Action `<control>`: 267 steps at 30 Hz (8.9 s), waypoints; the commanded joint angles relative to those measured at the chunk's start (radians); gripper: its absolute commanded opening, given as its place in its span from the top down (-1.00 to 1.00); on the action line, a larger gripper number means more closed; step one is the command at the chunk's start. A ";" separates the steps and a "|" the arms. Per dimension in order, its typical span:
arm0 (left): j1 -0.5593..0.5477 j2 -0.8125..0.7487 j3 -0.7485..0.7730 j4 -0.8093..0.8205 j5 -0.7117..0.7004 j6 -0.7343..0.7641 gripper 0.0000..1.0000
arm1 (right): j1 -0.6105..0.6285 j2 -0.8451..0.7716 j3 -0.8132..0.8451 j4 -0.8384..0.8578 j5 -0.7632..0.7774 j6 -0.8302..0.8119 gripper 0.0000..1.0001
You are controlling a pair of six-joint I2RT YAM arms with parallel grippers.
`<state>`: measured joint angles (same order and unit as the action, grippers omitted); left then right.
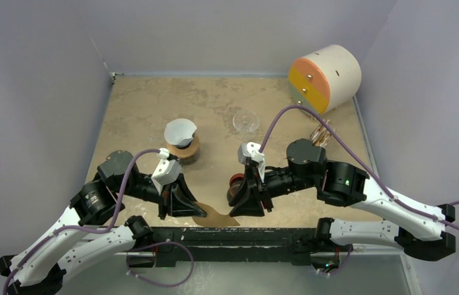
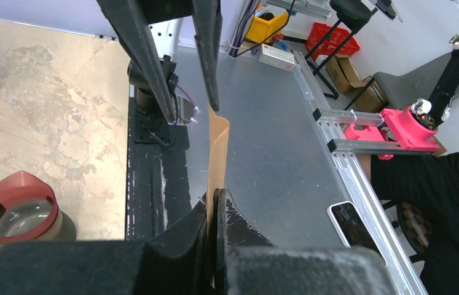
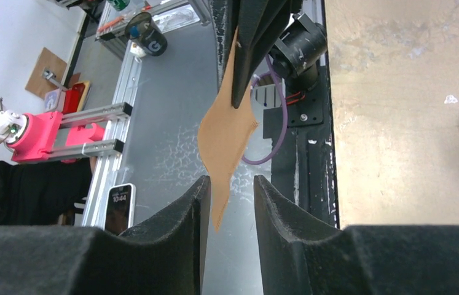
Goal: Place the coffee filter in the dripper
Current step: Pick up the coffee filter from the center of the board.
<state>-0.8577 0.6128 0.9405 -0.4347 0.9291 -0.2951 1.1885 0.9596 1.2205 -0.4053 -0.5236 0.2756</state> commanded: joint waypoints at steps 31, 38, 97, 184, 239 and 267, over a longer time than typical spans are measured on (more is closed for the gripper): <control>0.003 -0.014 -0.025 0.032 -0.065 0.061 1.00 | 0.003 -0.003 -0.115 0.265 -0.224 0.118 1.00; 0.003 -0.020 -0.037 0.066 -0.078 0.077 1.00 | 0.003 0.031 -0.229 0.526 -0.303 0.262 1.00; 0.003 0.049 -0.041 0.087 -0.010 0.020 1.00 | 0.001 -0.097 -0.324 0.391 0.086 0.204 1.00; 0.003 0.078 -0.031 0.063 -0.016 0.015 1.00 | 0.002 -0.188 -0.298 0.188 0.120 0.066 0.20; 0.003 0.105 -0.012 -0.016 -0.121 0.024 1.00 | 0.003 -0.250 -0.292 0.149 0.202 0.053 0.20; 0.003 0.110 -0.016 0.071 -0.044 -0.027 1.00 | 0.003 -0.197 -0.285 0.164 0.178 0.046 0.22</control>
<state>-0.8577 0.7223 0.8940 -0.4068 0.8608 -0.3080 1.1893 0.7696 0.9138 -0.2852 -0.3321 0.3389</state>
